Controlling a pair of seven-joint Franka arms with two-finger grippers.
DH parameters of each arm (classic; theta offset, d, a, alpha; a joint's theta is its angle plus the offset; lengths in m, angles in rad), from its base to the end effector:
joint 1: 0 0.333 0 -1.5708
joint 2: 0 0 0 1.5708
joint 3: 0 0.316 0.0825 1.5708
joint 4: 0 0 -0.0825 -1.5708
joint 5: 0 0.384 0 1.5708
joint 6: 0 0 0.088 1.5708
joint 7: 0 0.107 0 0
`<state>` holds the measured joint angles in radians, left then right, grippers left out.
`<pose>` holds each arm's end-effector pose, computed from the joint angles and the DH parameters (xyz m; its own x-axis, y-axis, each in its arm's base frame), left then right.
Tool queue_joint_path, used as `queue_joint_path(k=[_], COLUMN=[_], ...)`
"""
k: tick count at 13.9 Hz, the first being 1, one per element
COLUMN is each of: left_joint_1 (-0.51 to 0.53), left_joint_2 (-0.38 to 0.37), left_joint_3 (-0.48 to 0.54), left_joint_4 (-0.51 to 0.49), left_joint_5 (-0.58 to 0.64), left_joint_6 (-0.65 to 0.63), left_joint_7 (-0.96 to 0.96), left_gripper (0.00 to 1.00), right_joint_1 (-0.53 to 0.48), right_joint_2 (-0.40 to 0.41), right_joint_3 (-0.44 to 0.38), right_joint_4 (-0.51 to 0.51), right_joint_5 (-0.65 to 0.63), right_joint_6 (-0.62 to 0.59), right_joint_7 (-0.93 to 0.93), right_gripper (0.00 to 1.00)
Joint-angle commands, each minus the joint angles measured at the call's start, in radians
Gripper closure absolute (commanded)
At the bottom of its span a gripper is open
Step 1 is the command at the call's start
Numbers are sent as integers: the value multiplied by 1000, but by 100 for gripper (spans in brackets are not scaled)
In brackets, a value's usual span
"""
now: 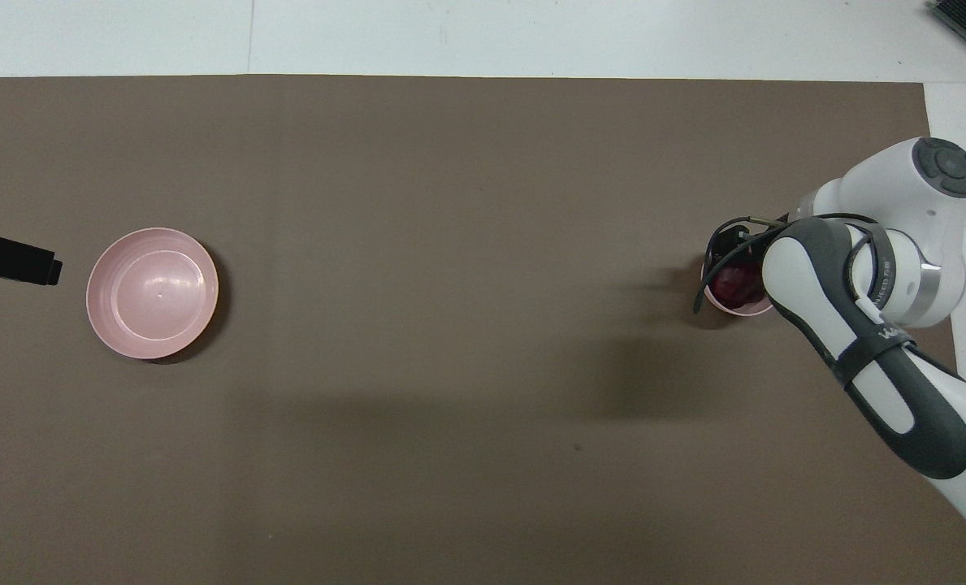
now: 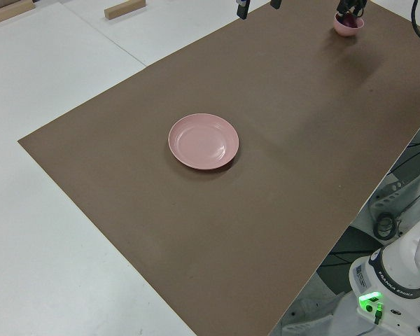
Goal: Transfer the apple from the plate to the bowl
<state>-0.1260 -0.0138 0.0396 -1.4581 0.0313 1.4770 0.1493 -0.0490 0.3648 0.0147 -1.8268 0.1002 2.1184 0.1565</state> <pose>0.5384 -0.0428 0.6764 0.9727 -0.2306 0.0278 -0.2296 -0.9727 -0.0350 0.6300 -0.0176 0.3296 0.9667 -0.2403 -0.0881 -0.2469 -0.9662 -0.0738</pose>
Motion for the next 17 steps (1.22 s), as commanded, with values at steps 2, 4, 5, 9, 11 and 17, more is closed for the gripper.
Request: queue_joint_path(k=[2,4,5,9,11,17], left_joint_1=[-11,-4,2,5,15,28], left_joint_2=[-8,-9,-8,-9,-8,-9], left_joint_3=[11,11,11,11,14,8], left_joint_4=[-2,-2,-2,-4,-4,-2], left_joint_5=[4,4,4,2,-17,-19], left_joint_6=[-15,-20,-17,-11,-20,-31], left_joint_7=[1,1,1,-7,-5,-2], left_gripper=[0,0,0,0,0,0], right_joint_1=[-3,1,3,14,73,78], right_joint_2=[-107,-161,-184,-329,-371,-426], right_joint_3=[7,7,8,25,25,10], right_joint_4=[20,64,90,129,126,311], right_joint_5=[-19,-55,-72,-122,-122,-123], right_joint_6=[-46,-110,-156,-326,-394,-545], right_joint_7=[-17,-17,-17,-8,52,6], right_gripper=[0,0,0,0,0,0])
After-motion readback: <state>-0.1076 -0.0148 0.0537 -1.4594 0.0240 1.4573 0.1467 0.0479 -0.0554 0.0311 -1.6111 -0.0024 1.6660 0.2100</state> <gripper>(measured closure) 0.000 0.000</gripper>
